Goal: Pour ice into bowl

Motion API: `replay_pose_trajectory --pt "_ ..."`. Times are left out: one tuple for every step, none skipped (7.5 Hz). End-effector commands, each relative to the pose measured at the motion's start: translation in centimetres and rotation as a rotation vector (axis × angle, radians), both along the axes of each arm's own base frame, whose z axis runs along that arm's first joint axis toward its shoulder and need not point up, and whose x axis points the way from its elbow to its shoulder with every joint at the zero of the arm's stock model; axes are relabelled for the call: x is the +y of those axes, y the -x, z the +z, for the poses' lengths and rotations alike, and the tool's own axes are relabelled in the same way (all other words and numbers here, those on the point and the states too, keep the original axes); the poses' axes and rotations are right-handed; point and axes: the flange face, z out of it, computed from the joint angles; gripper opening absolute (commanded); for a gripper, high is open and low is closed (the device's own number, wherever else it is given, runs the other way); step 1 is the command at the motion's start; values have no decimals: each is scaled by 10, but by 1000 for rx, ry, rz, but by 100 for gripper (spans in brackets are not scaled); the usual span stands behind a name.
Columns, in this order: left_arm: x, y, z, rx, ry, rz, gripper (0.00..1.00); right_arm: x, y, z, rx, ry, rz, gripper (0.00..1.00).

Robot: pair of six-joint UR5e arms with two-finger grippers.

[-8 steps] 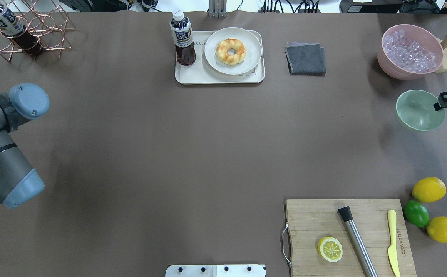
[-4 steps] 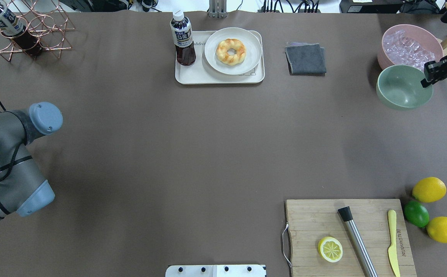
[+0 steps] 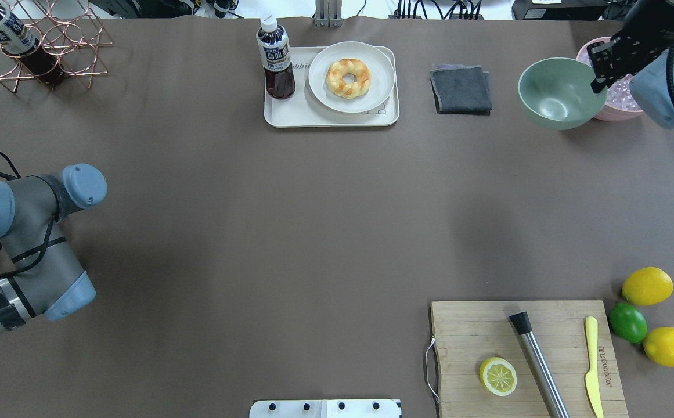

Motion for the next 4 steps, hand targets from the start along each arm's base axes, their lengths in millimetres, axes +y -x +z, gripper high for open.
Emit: replay_pose_trajectory --pt "-6 4 30 -20 -17 -1 97 -38 62 -94 17 62 27 0" --pt "-5 7 33 -23 -12 2 97 -49 90 -122 25 77 40 0" --pt "-3 9 36 -27 -7 5 97 -55 116 -146 33 92 51 0" --pt "-3 9 35 -27 -9 5 97 -61 138 -178 27 99 63 0"
